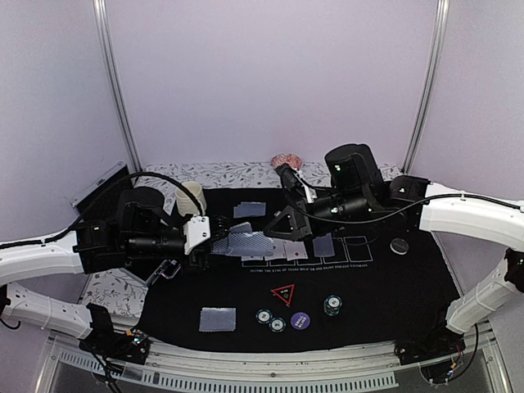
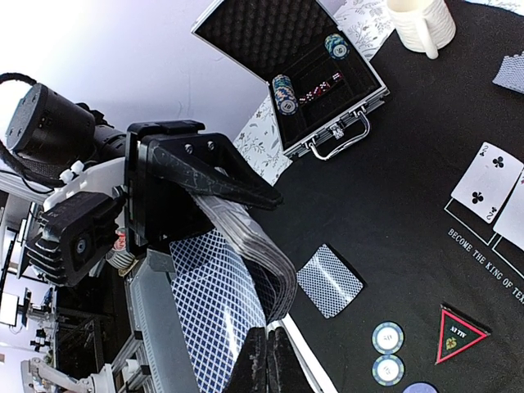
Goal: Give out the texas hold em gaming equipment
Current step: Pick up the poker card from the face-down deck piles, then distribute the poker card in the community card area.
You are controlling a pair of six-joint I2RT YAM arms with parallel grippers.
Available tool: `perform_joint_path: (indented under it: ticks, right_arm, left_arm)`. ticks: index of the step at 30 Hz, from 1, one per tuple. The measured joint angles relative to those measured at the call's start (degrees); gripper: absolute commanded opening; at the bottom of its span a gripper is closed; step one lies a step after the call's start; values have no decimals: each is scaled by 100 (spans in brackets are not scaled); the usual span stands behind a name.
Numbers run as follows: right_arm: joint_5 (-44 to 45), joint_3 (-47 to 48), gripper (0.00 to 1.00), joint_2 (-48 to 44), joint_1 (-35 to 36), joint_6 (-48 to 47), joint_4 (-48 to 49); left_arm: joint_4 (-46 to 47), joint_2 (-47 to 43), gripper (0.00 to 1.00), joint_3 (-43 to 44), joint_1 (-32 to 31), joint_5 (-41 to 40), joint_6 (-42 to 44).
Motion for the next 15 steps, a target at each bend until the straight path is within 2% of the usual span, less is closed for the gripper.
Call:
perform_joint_path:
  ticks: [7,15]
  right_arm:
    - [13,76,2,-120,-13,-87,-24]
    - [306,116,2,-846,-153,-146,70]
  left_arm:
    - [2,0,49,0,9,2,-15]
    - [2,0,49,0,9,24,-24]
